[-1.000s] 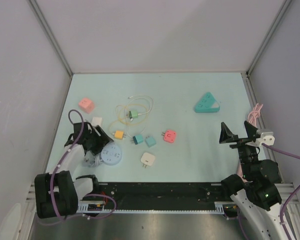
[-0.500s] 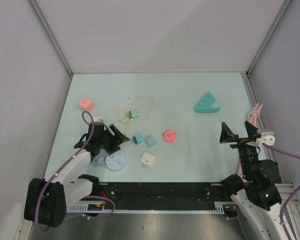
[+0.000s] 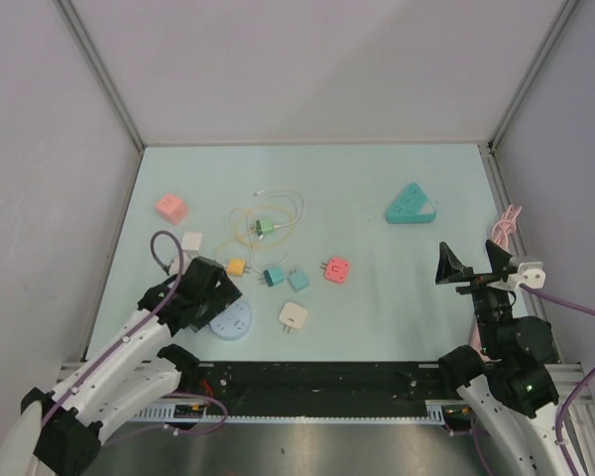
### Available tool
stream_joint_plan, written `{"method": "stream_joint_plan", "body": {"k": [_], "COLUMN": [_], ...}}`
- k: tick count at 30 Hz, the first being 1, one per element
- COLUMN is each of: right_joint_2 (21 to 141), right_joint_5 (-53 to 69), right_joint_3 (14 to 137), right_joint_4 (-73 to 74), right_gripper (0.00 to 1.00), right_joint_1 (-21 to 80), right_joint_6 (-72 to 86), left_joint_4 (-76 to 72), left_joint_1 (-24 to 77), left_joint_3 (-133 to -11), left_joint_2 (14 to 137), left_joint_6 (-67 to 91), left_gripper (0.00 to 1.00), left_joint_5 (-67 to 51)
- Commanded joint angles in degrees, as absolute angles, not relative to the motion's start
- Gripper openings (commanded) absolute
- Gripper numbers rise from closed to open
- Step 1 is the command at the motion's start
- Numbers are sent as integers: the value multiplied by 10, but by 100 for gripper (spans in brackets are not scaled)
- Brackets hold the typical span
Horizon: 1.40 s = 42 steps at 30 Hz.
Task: Insert the plug
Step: Move the socket to the center of the board.
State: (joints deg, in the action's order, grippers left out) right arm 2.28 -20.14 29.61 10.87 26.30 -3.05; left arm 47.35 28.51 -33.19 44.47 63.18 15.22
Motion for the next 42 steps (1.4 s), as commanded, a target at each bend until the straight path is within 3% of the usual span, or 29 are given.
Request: {"method": "stream_joint_plan", "body": {"k": [1, 11, 22, 32, 37, 42], "right_joint_2": [16, 16, 16, 22, 114, 238], "right_joint_5": [-207, -207, -198, -106, -46, 10], "right_joint_3": [306, 306, 304, 308, 358, 418], "right_joint_4": [100, 101, 98, 91, 129, 190], "right_gripper": [100, 100, 100, 100, 99, 100], "right_joint_1": [266, 267, 268, 268, 269, 268], "right_joint_6": [-36, -36, -38, -41, -8, 61], "left_joint_4": [591, 416, 285, 307, 360, 356], "left_joint_1": [330, 336, 435, 496, 484, 413], "left_joint_3": [-309, -258, -351, -450, -469, -440], "left_joint_2": [435, 510, 639, 679, 632, 581], "left_joint_6": [772, 752, 758, 718, 631, 524], "left_gripper": [96, 93, 82, 91, 94, 95], "left_joint_5": [236, 152, 145, 190, 252, 203]}}
